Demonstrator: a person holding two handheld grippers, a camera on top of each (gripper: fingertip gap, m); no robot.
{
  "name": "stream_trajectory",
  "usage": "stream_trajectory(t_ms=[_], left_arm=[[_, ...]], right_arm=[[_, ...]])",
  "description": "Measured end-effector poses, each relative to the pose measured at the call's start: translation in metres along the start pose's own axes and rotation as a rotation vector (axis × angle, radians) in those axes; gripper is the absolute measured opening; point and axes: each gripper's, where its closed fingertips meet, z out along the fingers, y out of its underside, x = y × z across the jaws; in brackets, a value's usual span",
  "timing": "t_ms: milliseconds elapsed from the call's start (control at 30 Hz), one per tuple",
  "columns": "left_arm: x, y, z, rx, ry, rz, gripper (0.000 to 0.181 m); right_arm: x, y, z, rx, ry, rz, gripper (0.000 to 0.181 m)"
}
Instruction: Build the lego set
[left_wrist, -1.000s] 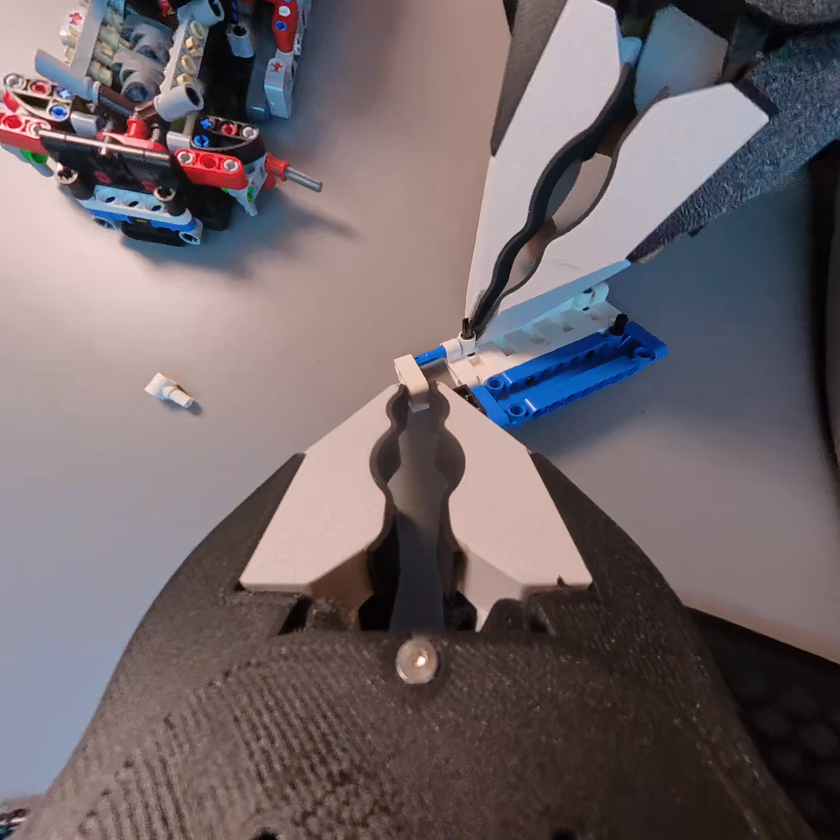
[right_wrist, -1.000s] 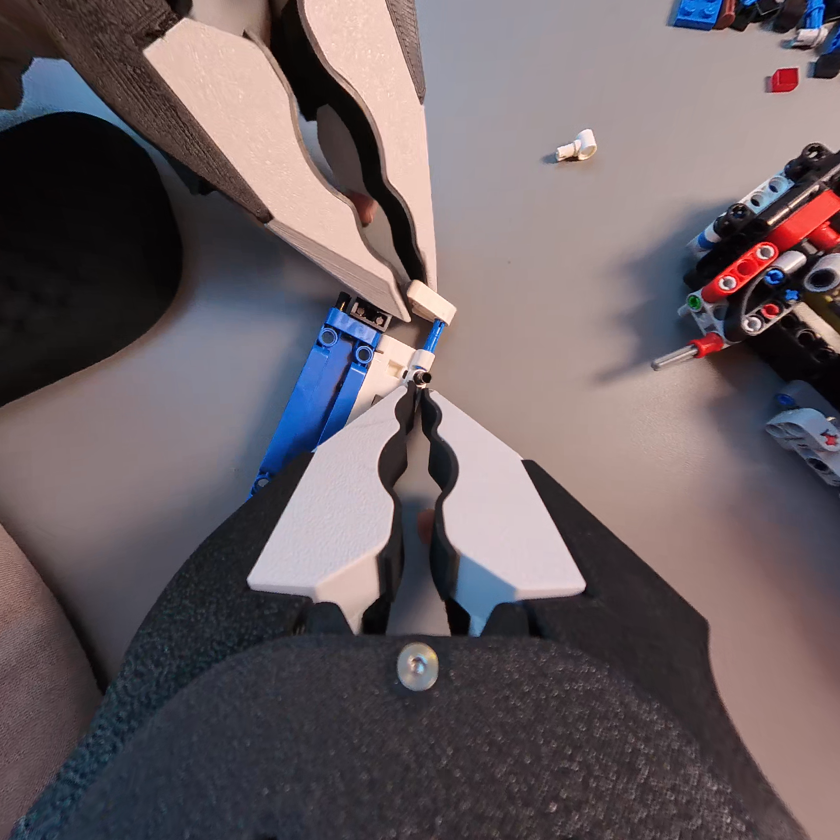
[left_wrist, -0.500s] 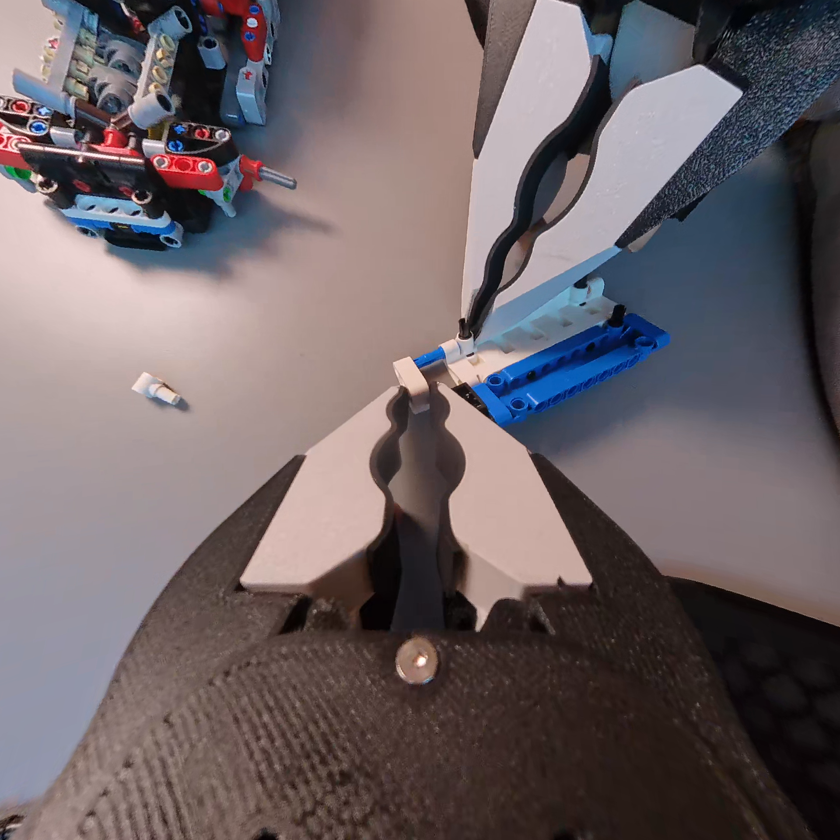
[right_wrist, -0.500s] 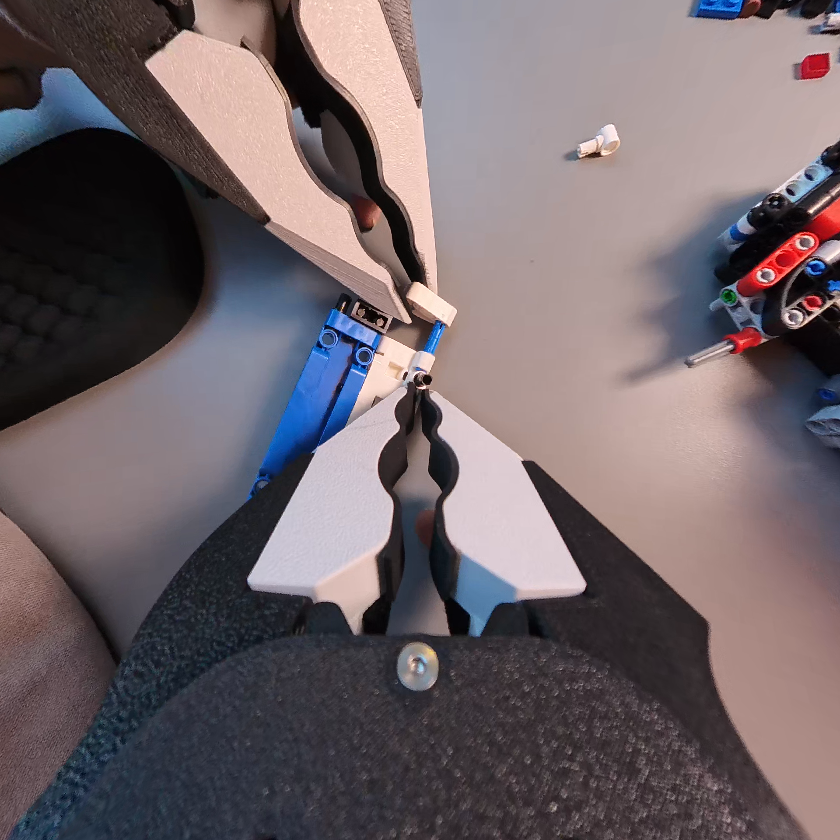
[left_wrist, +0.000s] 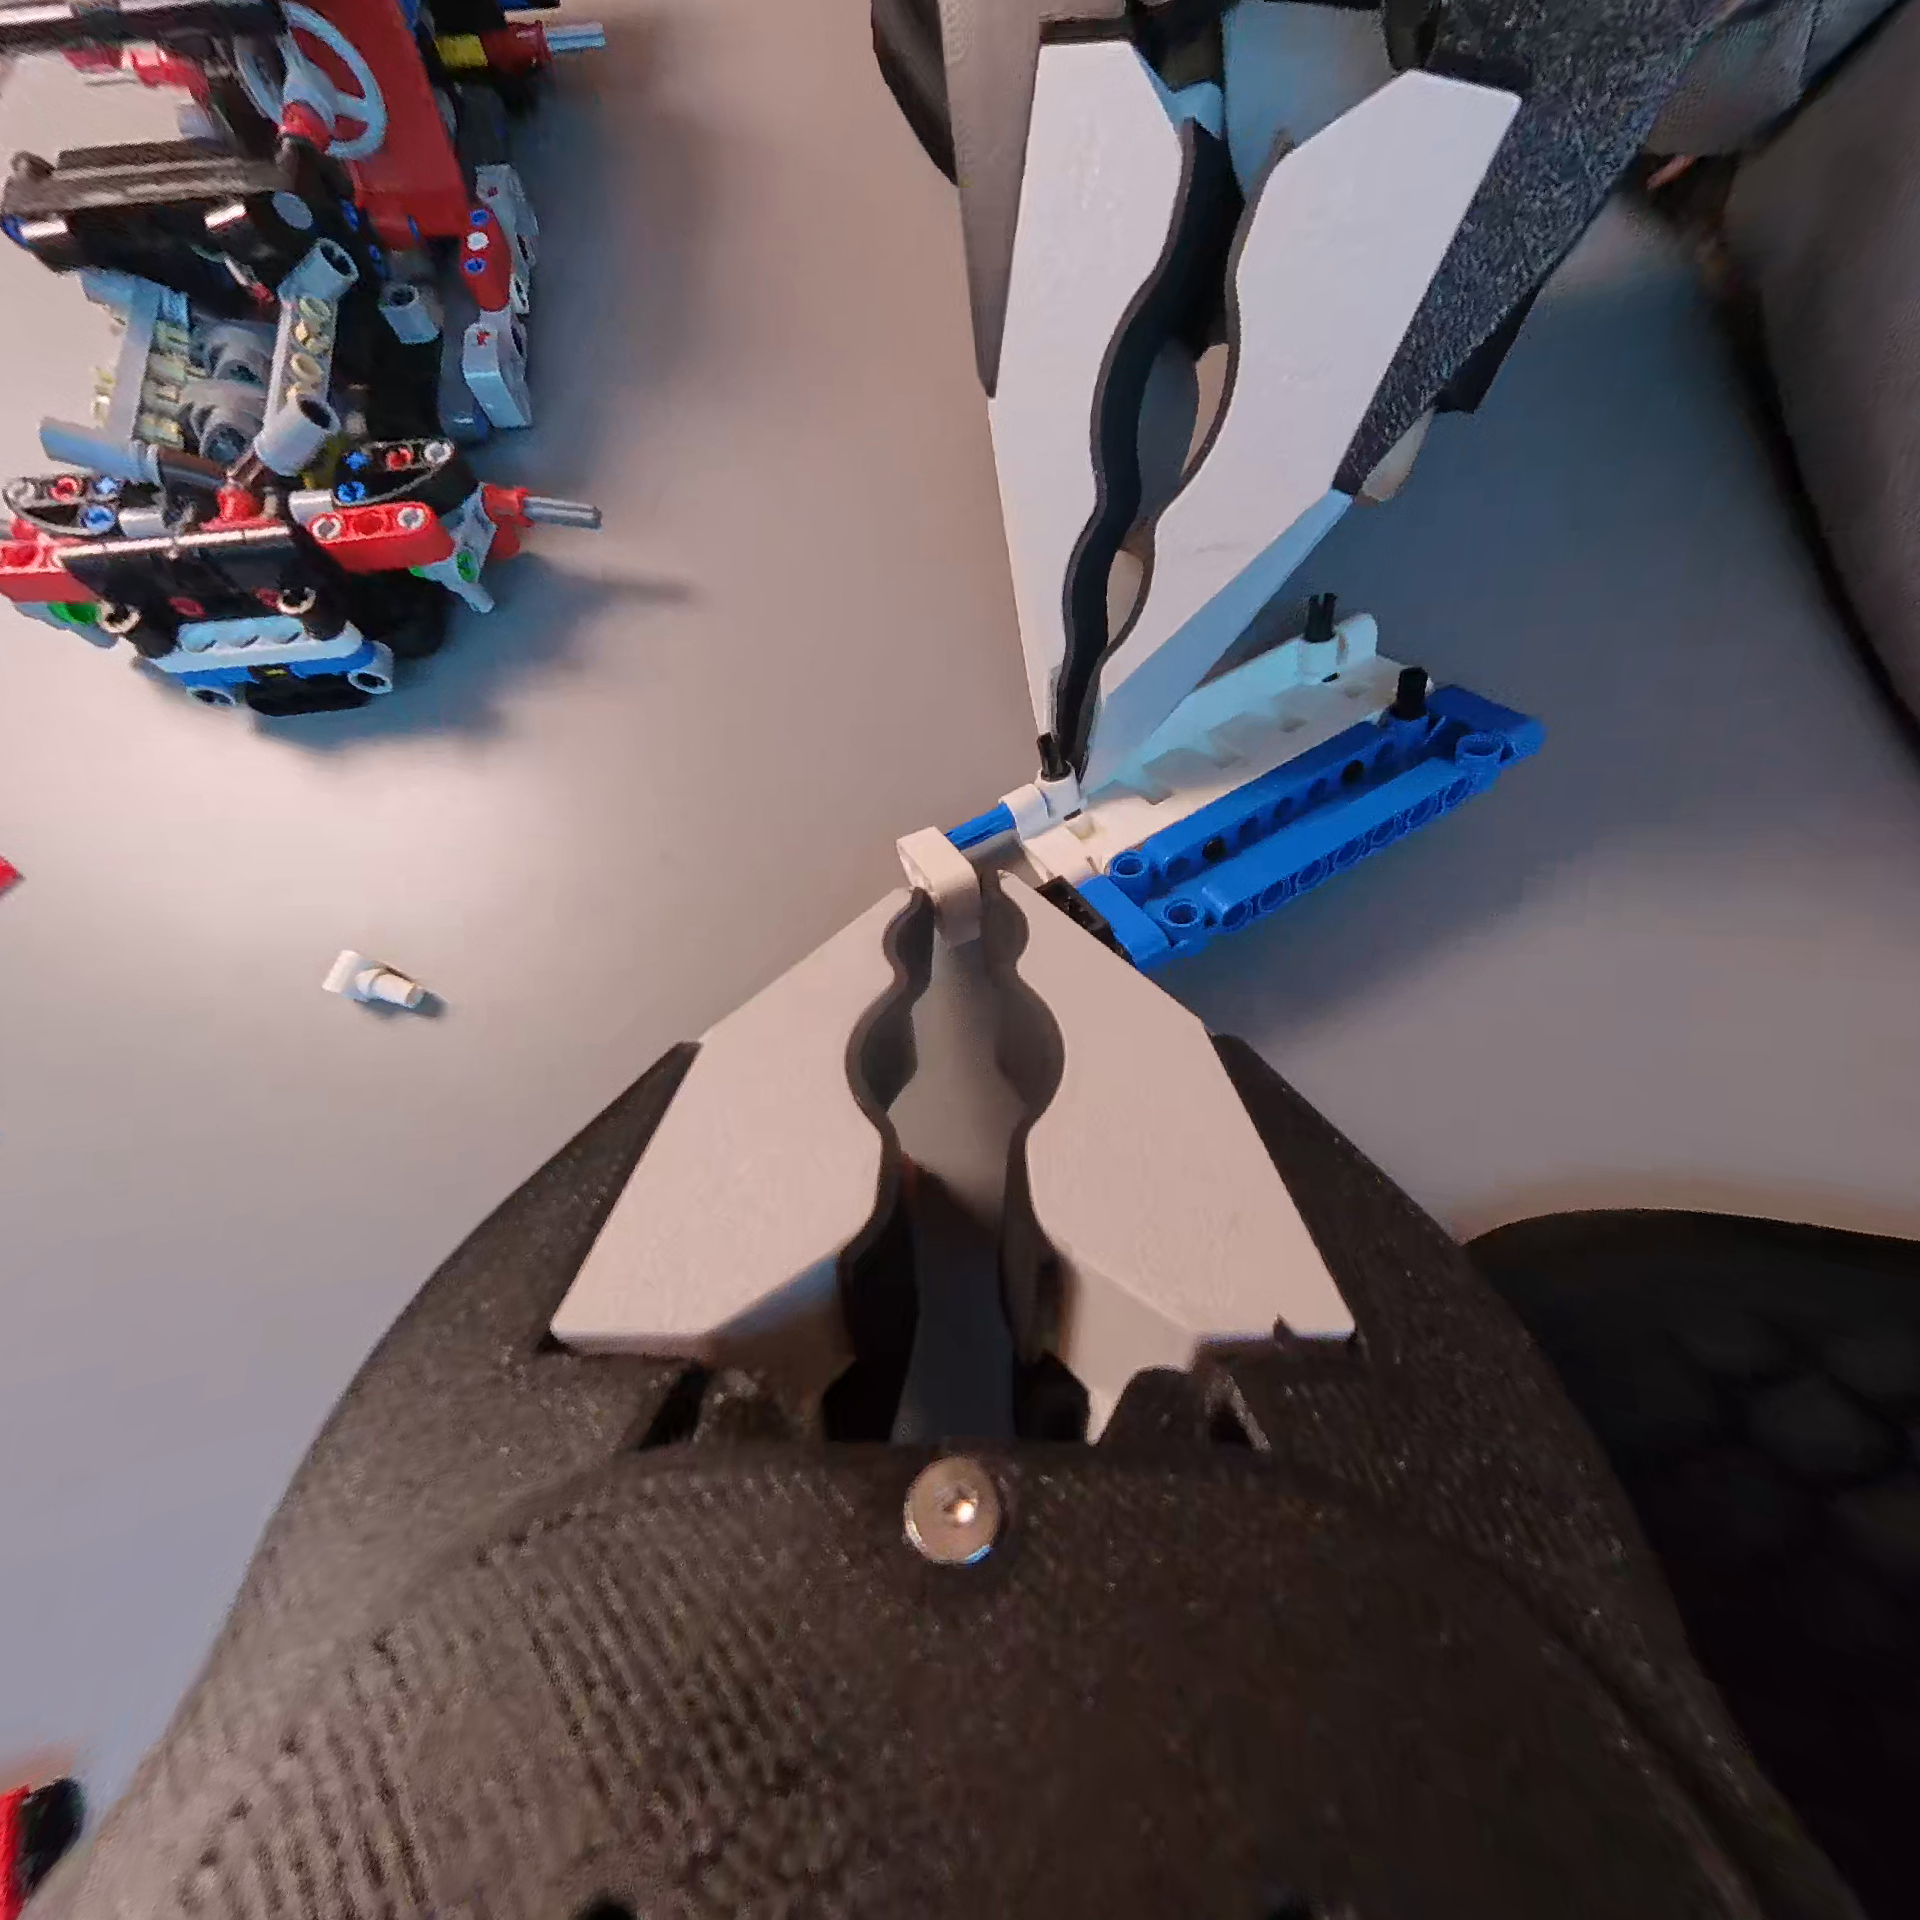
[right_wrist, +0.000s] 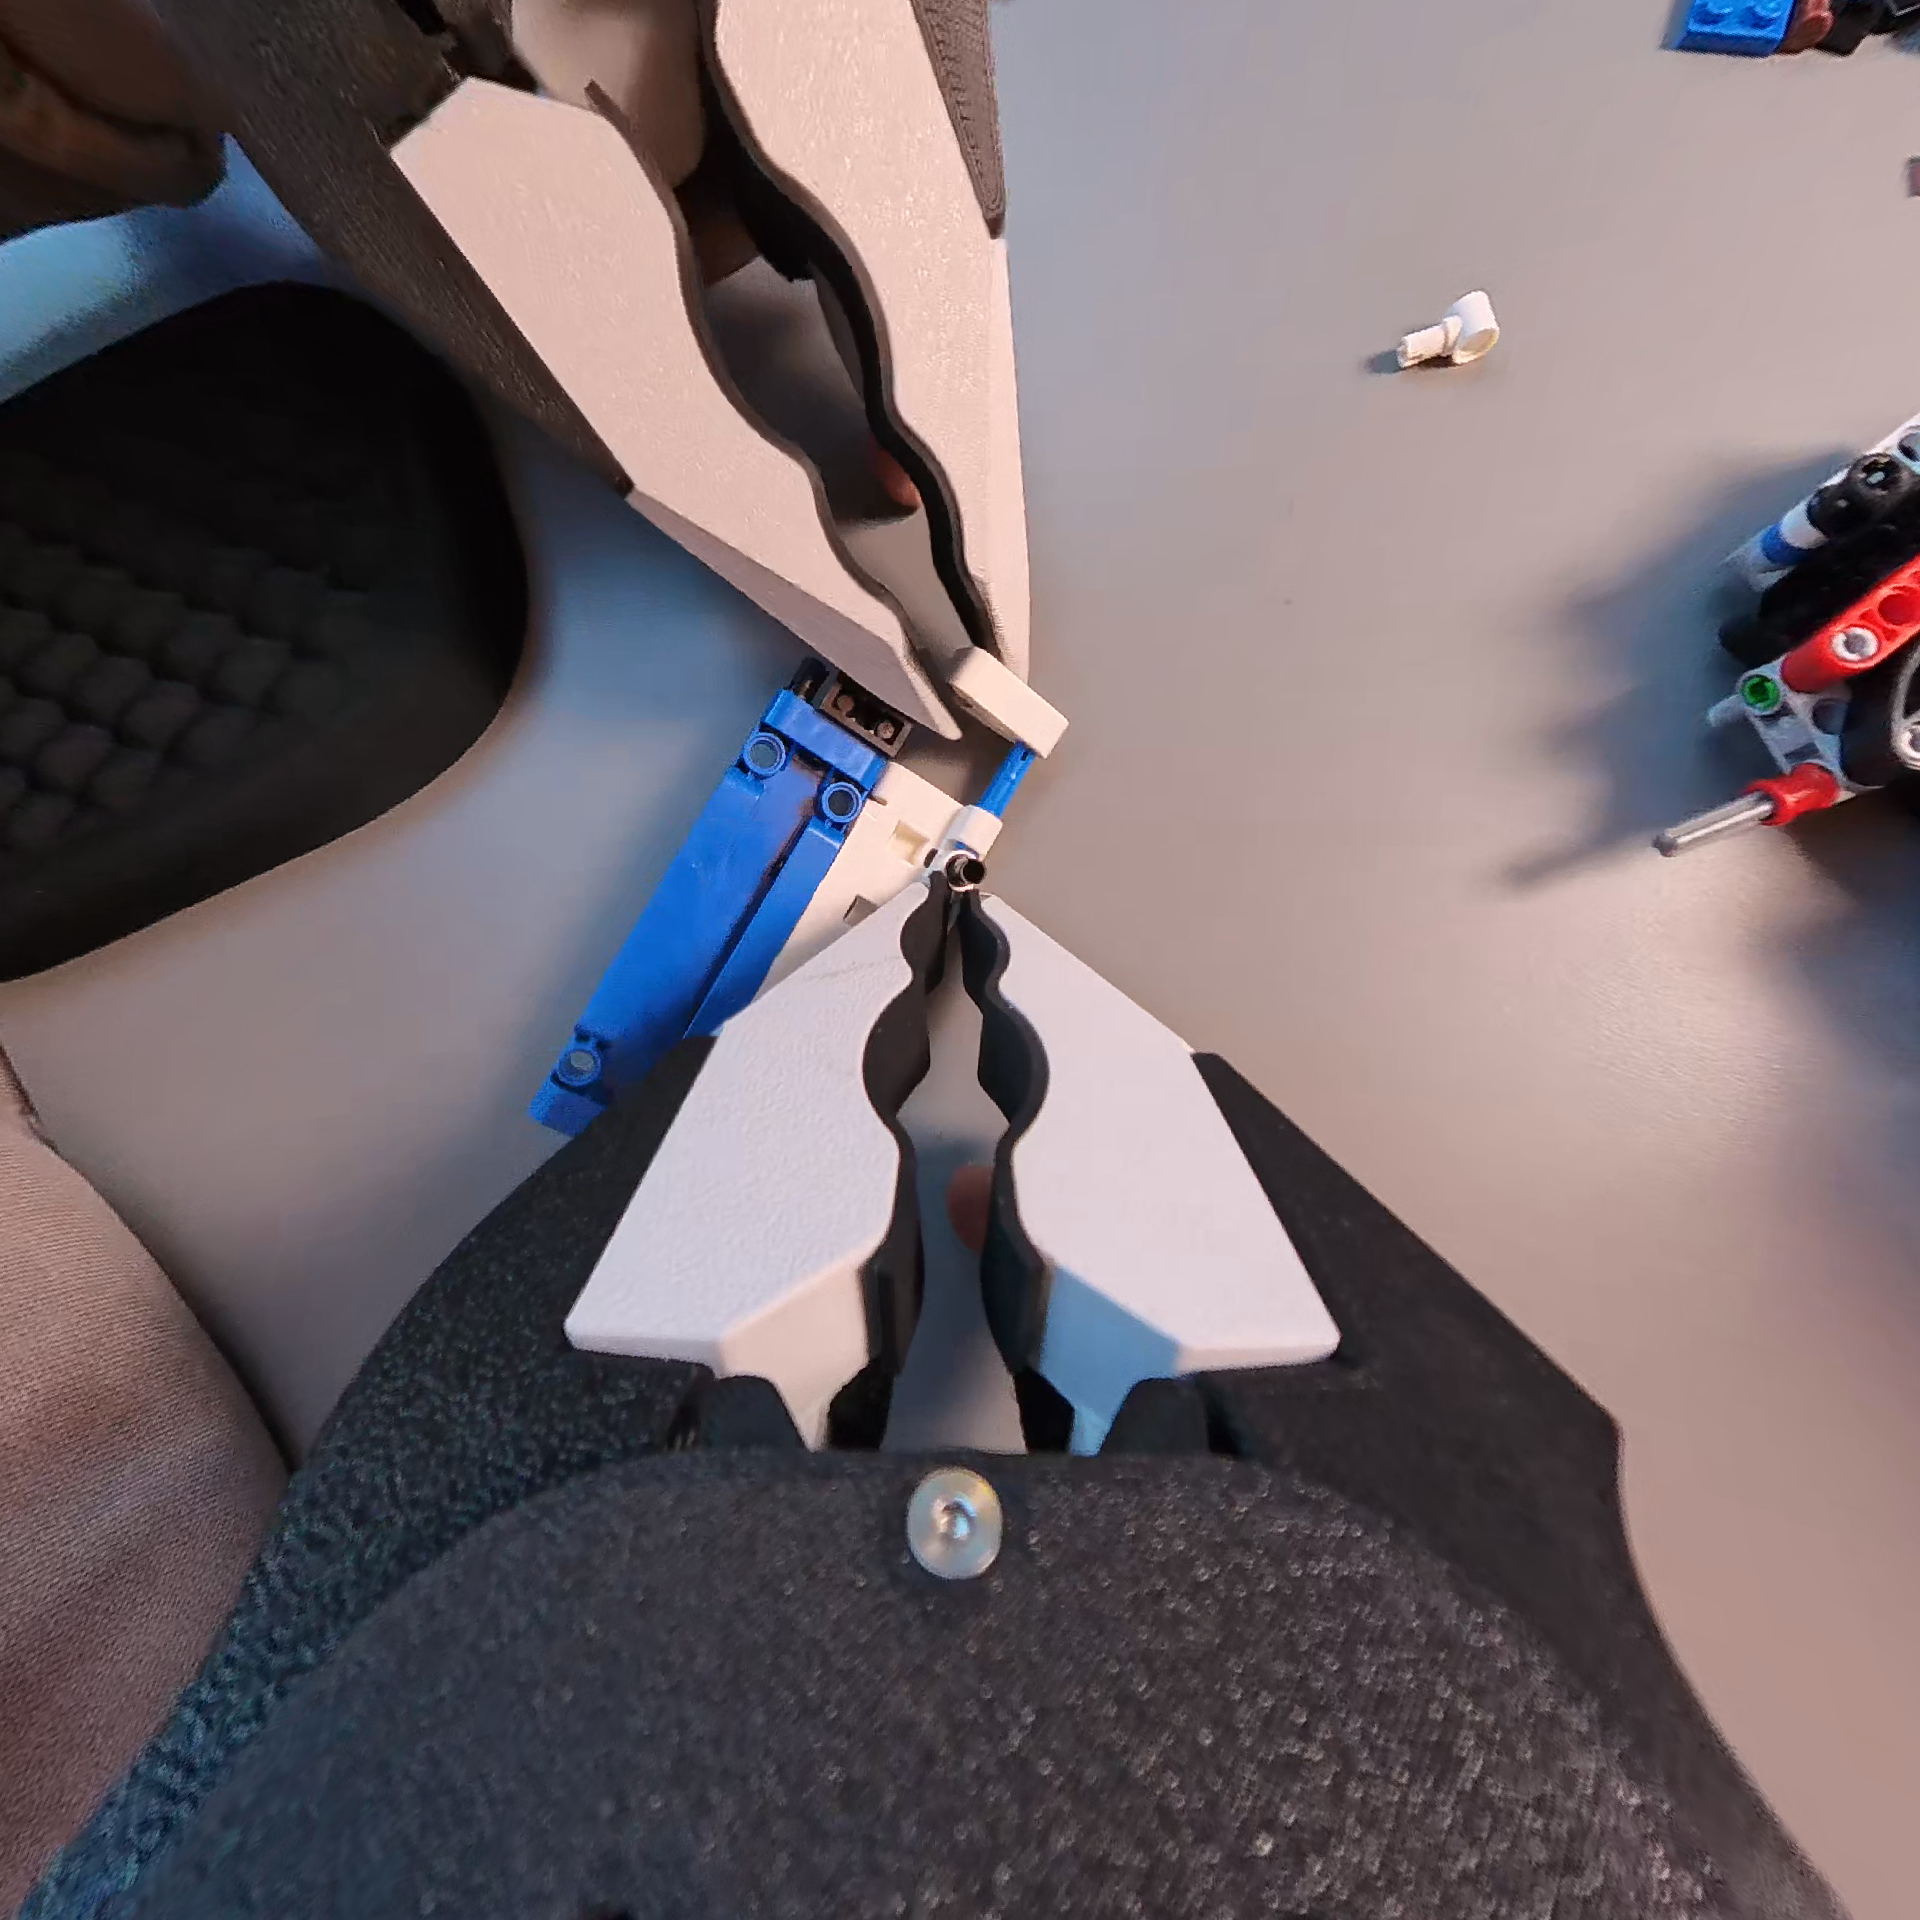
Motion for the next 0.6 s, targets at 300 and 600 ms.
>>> stream_trajectory(t_ms=[300, 600], left_arm=[[0.0002, 0.002, -0.0006, 0.004, -0.023, 0.058, 0.006], [-0.0001, -0.0011, -0.0015, 0.009, 0.053, -0.16, 0.007]], right_arm=[[-0.0006, -0.0003, 0.0005, 0.0, -0.008, 0.004, 0.0], [-0.0007, -0.0015, 0.0009, 0.012, -0.002, 0.002, 0.0]])
